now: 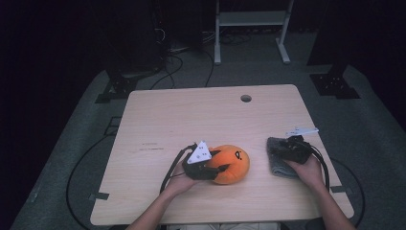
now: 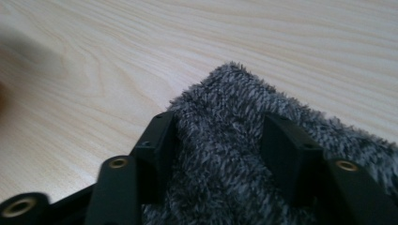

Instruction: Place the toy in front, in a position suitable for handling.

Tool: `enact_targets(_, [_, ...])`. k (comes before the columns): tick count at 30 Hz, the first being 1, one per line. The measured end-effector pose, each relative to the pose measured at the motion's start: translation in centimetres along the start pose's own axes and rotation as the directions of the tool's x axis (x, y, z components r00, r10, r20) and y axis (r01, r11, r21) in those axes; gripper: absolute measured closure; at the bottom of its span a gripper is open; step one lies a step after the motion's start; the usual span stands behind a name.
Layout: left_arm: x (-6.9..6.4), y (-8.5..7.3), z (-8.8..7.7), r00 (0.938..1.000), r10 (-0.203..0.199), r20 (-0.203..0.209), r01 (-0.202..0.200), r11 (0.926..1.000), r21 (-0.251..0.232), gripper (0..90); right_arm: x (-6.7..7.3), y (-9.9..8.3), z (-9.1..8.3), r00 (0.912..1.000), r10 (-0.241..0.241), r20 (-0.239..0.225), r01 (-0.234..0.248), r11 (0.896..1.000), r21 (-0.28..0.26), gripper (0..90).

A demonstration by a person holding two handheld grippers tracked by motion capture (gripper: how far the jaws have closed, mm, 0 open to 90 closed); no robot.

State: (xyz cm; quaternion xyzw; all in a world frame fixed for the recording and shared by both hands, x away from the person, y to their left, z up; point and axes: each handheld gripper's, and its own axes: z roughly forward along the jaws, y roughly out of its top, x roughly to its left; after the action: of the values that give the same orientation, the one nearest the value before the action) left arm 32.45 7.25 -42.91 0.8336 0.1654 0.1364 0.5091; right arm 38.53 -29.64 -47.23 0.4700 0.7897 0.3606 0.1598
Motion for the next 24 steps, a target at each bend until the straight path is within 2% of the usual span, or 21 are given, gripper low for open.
enact_targets(1, [0.0, 0.0, -0.1, 1.0000, -0.007, -0.003, 0.007, 1.0000, 0.002, 35.9, 0.0, -0.1, 0.0, 1.0000, 0.000, 0.005, 0.000, 1.000, 0.004, 48.8])
enact_targets(2, [0.1, 0.1, -0.3, 0.9999, -0.015, -0.003, 0.015, 0.9999, 0.005, 26.0, 0.0, -0.3, 0.1, 0.9998, -0.005, 0.019, 0.005, 1.000, 0.000, 52.5])
enact_targets(4, [0.1, 0.1, -0.7, 0.9998, -0.017, -0.006, 0.017, 0.9999, 0.004, 22.8, 0.1, -0.4, 0.0, 0.9994, -0.012, 0.032, 0.012, 1.000, 0.001, 54.3])
enact_targets(6, [0.2, 0.1, -1.5, 0.9994, -0.031, -0.016, 0.030, 0.9994, -0.016, 19.4, 0.3, -0.4, 0.0, 0.9985, -0.023, 0.049, 0.023, 1.000, 0.004, 57.6])
enact_targets(8, [0.5, 0.1, -2.3, 0.9986, -0.046, -0.023, 0.046, 0.9985, -0.031, 17.0, 0.4, -0.5, 0.0, 0.9983, -0.020, 0.055, 0.020, 1.000, 0.005, 63.1])
enact_targets(10, [0.7, -0.1, -2.7, 0.9981, -0.056, -0.026, 0.055, 0.9982, -0.024, 16.1, 0.3, -0.5, -0.2, 0.9987, -0.013, 0.050, 0.012, 1.000, 0.006, 69.7])
enact_targets(12, [0.7, -0.6, -2.7, 0.9981, -0.060, -0.015, 0.060, 0.9982, 0.001, 16.1, 0.1, -0.6, -0.3, 0.9993, -0.007, 0.037, 0.007, 1.000, 0.009, 74.6])
enact_targets(14, [0.7, -1.1, -2.5, 0.9990, -0.045, -0.004, 0.045, 0.9985, 0.029, 18.0, 0.1, -0.7, -0.5, 0.9997, -0.005, 0.025, 0.005, 1.000, 0.014, 77.9])
enact_targets(18, [0.6, -1.6, -1.9, 0.9992, -0.038, 0.010, 0.037, 0.9988, 0.032, 32.1, 0.3, -0.9, -1.2, 0.9999, -0.002, -0.016, 0.002, 1.000, 0.022, 81.2])
enact_targets(19, [0.6, -1.6, -1.6, 0.9993, -0.037, 0.003, 0.037, 0.9987, 0.034, 35.7, 0.7, -0.9, -1.9, 0.9993, -0.020, -0.032, 0.020, 1.000, 0.002, 81.5])
enact_targets(20, [0.6, -1.6, -1.6, 0.9993, -0.037, 0.003, 0.037, 0.9987, 0.034, 36.3, 0.7, -0.9, -1.9, 0.9993, -0.020, -0.032, 0.020, 1.000, 0.002, 81.5])
enact_targets(24, [0.6, -1.4, -1.3, 0.9989, -0.047, -0.004, 0.047, 0.9984, 0.032, 37.3, 1.6, -0.8, -3.8, 0.9964, -0.030, -0.078, 0.024, 0.997, -0.079, 81.7])
